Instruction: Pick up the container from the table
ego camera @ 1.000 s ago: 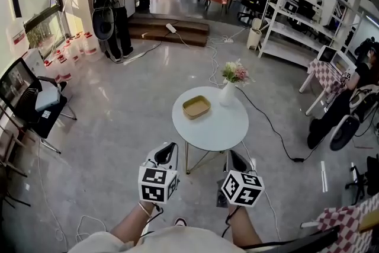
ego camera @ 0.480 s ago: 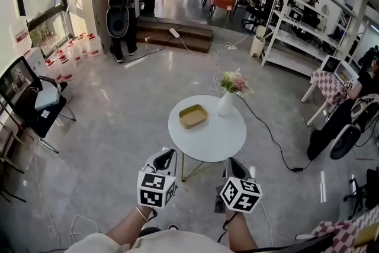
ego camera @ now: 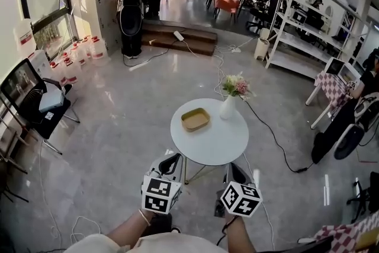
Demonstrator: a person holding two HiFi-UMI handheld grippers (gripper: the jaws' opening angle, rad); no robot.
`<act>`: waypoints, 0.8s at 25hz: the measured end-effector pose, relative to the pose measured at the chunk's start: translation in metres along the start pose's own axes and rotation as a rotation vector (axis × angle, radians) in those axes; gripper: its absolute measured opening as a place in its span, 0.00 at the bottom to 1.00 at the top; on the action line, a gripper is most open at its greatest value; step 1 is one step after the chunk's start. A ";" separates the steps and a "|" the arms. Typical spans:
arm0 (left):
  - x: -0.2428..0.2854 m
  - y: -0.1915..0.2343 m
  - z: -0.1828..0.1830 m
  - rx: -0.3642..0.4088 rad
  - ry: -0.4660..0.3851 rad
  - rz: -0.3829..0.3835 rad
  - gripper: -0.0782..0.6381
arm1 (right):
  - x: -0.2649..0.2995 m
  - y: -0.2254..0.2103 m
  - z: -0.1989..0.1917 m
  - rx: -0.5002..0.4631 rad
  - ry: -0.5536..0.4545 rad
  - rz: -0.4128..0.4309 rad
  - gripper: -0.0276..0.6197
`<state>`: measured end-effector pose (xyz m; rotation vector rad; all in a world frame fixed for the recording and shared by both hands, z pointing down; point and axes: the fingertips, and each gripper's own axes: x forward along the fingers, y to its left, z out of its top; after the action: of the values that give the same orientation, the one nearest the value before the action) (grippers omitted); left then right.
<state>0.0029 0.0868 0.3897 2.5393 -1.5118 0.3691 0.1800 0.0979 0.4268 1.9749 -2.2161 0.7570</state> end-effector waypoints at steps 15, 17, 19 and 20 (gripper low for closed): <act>0.038 0.028 0.012 -0.045 -0.058 0.008 0.13 | 0.041 0.001 0.024 -0.026 -0.017 -0.009 0.08; 0.046 0.031 0.019 -0.047 -0.073 0.005 0.13 | 0.048 0.000 0.030 -0.029 -0.021 -0.013 0.08; 0.055 0.035 0.026 -0.045 -0.081 0.000 0.13 | 0.056 -0.002 0.037 -0.032 -0.026 -0.019 0.08; 0.060 0.038 0.028 -0.045 -0.083 -0.003 0.13 | 0.061 -0.003 0.040 -0.033 -0.030 -0.022 0.08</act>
<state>0.0008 0.0112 0.3811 2.5518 -1.5262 0.2288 0.1834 0.0262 0.4152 2.0050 -2.2040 0.6881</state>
